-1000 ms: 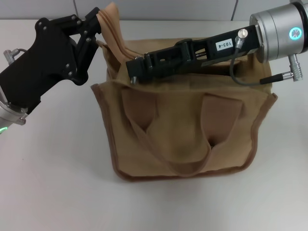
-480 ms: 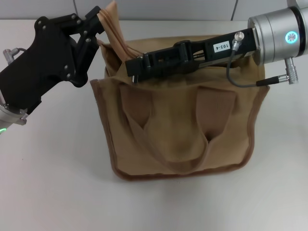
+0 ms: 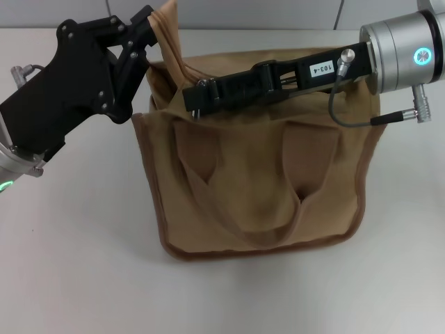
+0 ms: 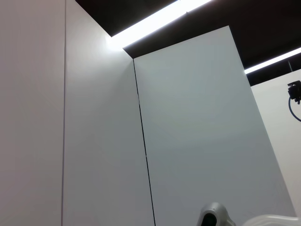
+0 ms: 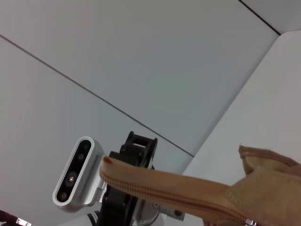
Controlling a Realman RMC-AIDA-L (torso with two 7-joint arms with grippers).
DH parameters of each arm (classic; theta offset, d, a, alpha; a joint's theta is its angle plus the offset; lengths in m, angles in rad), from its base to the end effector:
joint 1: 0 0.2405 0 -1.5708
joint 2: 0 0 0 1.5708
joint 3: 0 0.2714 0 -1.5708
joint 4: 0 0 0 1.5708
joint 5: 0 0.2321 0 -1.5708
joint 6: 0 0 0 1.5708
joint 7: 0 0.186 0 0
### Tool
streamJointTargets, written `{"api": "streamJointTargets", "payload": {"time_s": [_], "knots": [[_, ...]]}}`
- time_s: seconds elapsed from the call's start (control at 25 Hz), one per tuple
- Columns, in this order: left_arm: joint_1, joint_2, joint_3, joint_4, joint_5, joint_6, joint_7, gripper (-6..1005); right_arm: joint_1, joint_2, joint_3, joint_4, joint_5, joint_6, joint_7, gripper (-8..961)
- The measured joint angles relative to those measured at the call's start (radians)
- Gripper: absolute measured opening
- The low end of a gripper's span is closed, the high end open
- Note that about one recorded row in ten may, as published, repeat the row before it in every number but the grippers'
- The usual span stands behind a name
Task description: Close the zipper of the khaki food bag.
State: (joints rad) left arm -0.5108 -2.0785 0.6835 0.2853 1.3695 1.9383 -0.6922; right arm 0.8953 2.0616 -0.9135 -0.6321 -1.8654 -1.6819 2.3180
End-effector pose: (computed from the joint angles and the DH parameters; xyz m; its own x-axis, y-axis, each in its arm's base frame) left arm -0.2119 0.3277 -0.0036 0.3830 -0.3194 0.8668 0.2371 -0.8729 -0.4264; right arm 0.0999 0.4009 -0.0623 0.5384 -0.8065 -0.2442 -0.6783 -0.5867 0.4424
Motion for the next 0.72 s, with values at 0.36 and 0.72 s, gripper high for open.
{"api": "streamJointTargets", "payload": {"time_s": [0.36, 0.72], "knots": [[-0.002, 0.000, 0.010, 0.000, -0.005, -0.010, -0.003, 8, -0.001, 0.002, 0.001, -0.001, 0.040, -0.005, -0.018, 626], [-0.002, -0.001, 0.008, -0.001, -0.005, -0.016, -0.004, 8, -0.001, 0.002, -0.005, 0.004, 0.042, 0.007, -0.013, 533]]}}
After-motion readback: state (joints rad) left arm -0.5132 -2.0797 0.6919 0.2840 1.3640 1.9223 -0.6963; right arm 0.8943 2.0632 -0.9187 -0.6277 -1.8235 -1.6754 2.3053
